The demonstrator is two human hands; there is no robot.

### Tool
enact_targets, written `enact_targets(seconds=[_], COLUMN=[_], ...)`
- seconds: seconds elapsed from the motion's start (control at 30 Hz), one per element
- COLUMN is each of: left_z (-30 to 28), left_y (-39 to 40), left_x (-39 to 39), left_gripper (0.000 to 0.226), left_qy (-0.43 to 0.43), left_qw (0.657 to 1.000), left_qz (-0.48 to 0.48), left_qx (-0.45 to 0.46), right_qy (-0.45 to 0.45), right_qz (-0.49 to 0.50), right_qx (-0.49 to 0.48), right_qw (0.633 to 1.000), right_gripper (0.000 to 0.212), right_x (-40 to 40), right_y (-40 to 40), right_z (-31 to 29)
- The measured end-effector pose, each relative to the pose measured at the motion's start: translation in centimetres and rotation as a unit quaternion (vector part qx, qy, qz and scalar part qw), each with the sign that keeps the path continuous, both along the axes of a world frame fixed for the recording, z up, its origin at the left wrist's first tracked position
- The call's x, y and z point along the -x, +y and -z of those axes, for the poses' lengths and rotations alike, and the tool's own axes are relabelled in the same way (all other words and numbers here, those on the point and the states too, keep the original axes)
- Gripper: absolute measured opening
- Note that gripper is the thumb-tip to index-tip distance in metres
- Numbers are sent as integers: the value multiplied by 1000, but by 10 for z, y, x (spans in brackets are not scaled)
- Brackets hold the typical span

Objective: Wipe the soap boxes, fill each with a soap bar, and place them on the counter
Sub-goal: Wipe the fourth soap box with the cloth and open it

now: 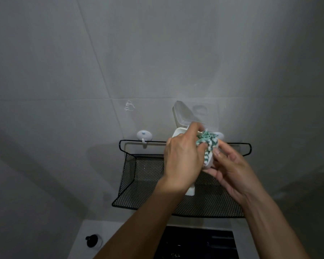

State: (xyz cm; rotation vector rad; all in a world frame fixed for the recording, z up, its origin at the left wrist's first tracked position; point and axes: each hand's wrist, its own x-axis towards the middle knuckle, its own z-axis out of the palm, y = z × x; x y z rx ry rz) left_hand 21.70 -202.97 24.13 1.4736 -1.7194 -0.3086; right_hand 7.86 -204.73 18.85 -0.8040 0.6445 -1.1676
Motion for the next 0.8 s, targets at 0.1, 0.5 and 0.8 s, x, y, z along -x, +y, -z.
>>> enact_targets(seconds=[0.1, 0.5, 0.8], left_z=[-2, 1, -16], left_y=[2, 3, 0], left_x=[-1, -23, -43], left_gripper=[15, 45, 35], left_qy=[-10, -104, -277], left_qw=[1000, 982, 931], left_qz=[25, 144, 228], left_qx=[12, -61, -65], right_qy=[-36, -17, 9], right_qz=[8, 12, 17], right_qx=[-17, -48, -67], right_qw=[999, 999, 998], right_gripper=[37, 38, 26], right_x=[1, 13, 16], right_y=[-1, -4, -6], right_z=[-1, -1, -1])
